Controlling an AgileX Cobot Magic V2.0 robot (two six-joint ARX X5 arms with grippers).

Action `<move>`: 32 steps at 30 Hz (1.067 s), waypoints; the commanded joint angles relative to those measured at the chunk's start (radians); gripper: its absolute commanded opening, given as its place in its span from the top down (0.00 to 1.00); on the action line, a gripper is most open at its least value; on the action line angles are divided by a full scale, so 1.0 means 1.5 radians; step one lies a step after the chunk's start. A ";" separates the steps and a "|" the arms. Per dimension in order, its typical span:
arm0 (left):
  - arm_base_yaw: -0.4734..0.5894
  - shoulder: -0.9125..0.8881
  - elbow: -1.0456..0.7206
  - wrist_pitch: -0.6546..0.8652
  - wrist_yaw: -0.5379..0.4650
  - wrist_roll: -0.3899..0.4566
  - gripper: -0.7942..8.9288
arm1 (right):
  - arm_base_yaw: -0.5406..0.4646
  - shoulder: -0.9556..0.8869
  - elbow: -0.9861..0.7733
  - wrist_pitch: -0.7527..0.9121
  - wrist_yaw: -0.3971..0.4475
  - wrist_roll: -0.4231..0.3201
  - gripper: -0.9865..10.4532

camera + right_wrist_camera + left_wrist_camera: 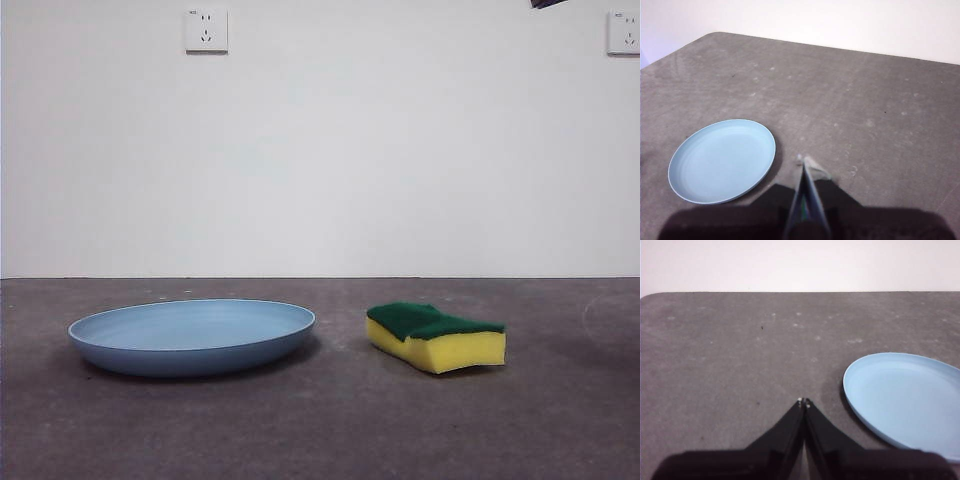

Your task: Pick up the plate,pick up the cloth,clean the plate with the cloth

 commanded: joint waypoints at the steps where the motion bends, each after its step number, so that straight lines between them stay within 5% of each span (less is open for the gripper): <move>1: 0.002 -0.012 -0.010 -0.012 -0.001 -0.006 0.92 | 0.001 -0.001 -0.005 0.006 0.002 0.002 0.93; 32: 0.002 -0.012 -0.010 -0.008 -0.001 -0.001 0.92 | 0.001 -0.001 -0.005 -0.003 0.002 0.000 0.93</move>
